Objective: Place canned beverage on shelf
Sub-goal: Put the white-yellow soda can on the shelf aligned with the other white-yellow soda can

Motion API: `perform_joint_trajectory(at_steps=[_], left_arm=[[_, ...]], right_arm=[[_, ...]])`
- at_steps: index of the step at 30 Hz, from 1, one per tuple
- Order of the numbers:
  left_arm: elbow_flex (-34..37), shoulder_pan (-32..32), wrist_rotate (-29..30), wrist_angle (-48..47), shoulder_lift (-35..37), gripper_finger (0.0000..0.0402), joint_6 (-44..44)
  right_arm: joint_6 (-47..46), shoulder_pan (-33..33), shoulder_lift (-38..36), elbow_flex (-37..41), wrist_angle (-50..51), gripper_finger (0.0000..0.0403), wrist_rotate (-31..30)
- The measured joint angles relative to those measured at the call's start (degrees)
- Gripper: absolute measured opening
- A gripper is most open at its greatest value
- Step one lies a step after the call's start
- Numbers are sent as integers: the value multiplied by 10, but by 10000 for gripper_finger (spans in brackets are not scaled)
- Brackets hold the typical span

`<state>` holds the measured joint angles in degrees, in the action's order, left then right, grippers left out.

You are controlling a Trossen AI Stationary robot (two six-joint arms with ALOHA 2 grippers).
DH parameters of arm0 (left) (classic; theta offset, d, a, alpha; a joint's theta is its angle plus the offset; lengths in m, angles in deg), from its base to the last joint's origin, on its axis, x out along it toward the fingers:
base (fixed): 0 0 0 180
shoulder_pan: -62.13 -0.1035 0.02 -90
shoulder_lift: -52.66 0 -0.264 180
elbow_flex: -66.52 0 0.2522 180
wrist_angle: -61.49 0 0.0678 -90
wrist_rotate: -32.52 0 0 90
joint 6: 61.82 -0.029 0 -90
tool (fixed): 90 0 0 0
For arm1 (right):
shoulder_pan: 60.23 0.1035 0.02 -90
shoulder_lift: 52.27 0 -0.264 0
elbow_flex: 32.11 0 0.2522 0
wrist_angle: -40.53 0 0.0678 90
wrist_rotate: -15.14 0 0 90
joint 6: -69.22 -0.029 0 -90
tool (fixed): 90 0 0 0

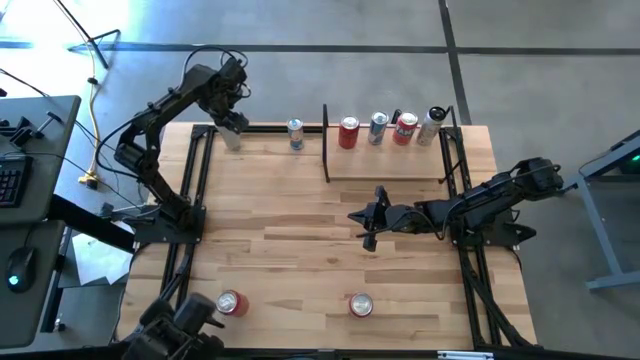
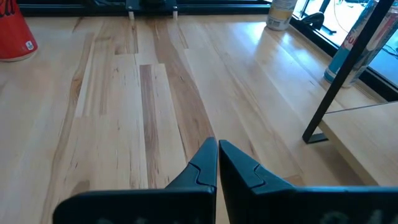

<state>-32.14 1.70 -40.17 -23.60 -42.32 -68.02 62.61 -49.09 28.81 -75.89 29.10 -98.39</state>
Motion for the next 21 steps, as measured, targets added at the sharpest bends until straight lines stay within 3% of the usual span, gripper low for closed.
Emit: perform_joint_trajectory(at_steps=[13, 21], left_arm=[[0, -8, -1, 7, -15, 273, 0], [-26, 18, 77, 2, -14, 273, -10]], right_arm=[[1, 0, 0, 0, -8, 0, 1], [0, 0, 0, 0, -8, 0, 2]])
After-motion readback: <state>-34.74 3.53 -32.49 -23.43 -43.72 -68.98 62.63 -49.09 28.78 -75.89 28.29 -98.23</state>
